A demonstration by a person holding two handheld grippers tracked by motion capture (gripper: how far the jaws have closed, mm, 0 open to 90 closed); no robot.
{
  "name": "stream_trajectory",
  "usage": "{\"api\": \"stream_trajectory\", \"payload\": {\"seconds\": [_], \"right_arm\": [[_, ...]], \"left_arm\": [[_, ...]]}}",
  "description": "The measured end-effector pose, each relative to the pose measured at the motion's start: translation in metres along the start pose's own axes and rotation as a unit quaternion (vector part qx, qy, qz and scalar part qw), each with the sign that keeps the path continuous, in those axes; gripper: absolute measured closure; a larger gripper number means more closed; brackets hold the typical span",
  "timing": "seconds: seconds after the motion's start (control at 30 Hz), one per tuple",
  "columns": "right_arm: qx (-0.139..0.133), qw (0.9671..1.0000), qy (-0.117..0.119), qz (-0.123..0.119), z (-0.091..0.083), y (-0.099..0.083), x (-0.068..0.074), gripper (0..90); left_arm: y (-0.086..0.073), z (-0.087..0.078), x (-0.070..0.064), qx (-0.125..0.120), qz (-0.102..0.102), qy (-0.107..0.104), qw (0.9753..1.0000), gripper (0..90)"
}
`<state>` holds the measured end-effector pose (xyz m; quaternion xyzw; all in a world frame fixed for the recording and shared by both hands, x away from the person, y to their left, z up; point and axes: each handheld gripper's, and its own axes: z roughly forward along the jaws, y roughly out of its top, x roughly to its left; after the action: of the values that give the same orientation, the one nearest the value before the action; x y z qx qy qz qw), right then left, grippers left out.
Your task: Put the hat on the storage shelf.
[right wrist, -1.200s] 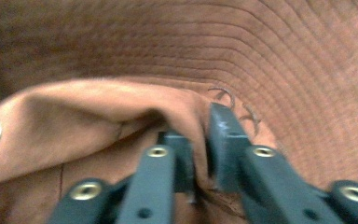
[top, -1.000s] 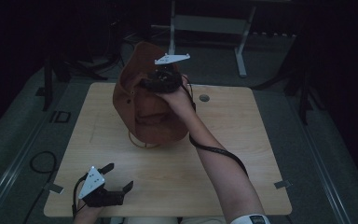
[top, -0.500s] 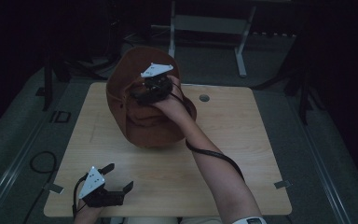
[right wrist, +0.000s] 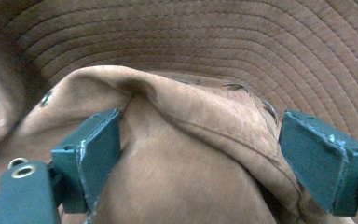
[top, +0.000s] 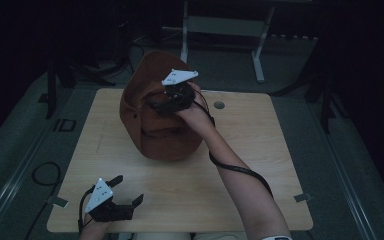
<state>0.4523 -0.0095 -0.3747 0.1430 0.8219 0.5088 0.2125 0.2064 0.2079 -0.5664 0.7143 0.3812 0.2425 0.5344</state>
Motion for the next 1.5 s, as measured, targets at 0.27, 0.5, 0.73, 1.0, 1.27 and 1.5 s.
{"api": "stream_trajectory", "payload": {"seconds": [0.27, 0.5, 0.73, 1.0, 1.27, 1.5], "right_arm": [[-0.023, 0.9997, -0.003, 0.010, -0.023, -0.006, 0.000, 13.3], [-0.023, 0.9997, 0.002, 0.011, -0.039, -0.020, 0.003, 13.5], [-0.018, 0.9995, 0.010, 0.023, -0.055, -0.036, 0.003, 13.5], [-0.019, 0.9993, 0.010, 0.030, -0.080, -0.058, 0.002, 13.6], [-0.018, 0.9984, 0.021, 0.050, -0.104, -0.089, 0.008, 13.7], [-0.010, 0.9972, 0.025, 0.069, -0.119, -0.118, 0.014, 13.9]], "left_arm": [[-0.001, 0.000, 0.001, -0.001, -0.001, 0.003, 1.0000, 3.7], [-0.001, 0.001, 0.001, 0.001, 0.002, 0.005, 1.0000, 3.7], [-0.002, 0.003, 0.000, 0.003, 0.001, 0.004, 1.0000, 3.7], [-0.003, 0.004, -0.001, 0.004, -0.001, 0.004, 1.0000, 3.7], [-0.003, 0.005, -0.001, 0.006, -0.001, 0.005, 1.0000, 3.6], [-0.003, 0.006, -0.001, 0.006, -0.001, 0.006, 1.0000, 3.6]]}}
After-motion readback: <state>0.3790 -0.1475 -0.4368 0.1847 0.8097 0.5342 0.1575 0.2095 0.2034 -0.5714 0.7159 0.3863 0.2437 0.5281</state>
